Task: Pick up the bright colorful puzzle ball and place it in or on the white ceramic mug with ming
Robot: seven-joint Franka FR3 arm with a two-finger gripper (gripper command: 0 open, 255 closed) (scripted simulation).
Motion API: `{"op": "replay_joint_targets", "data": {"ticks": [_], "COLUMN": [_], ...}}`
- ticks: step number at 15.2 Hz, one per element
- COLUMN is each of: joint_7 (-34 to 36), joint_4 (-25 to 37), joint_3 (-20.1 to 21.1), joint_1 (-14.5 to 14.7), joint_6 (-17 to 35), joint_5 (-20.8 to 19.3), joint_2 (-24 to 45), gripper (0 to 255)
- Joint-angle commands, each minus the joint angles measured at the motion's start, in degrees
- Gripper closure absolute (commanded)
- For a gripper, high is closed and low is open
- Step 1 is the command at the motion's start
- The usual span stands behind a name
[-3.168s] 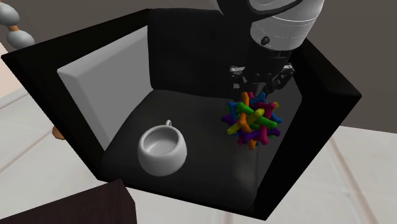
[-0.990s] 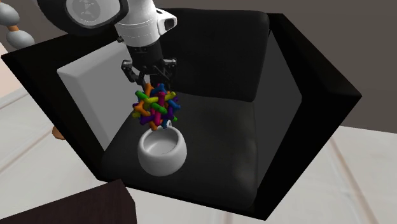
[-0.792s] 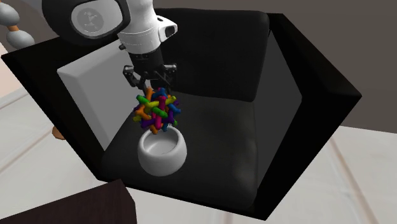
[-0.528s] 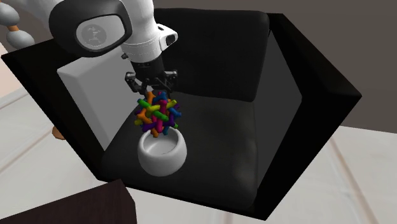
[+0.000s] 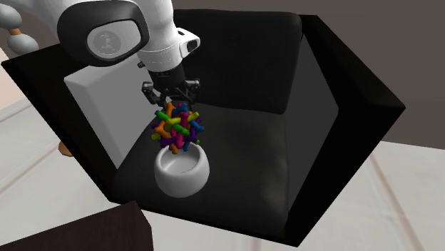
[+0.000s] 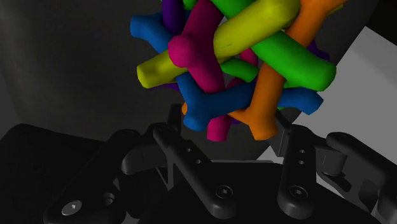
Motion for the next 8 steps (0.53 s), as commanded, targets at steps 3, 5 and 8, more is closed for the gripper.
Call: {"op": "replay_joint_targets", "data": {"ticks": [3, 5, 8], "joint_7": [-0.23, -0.34, 0.39], "joint_4": [-1.03, -1.00, 1.10], "joint_3": [-0.06, -0.13, -0.33], "joint_1": [-0.02, -0.06, -0.37], "joint_6": [-0.18, -0.18, -4.12], "joint_5": [0.06, 0.07, -0.67], "joint_2": [-0.12, -0.06, -1.91], "gripper": [0, 0, 0]}}
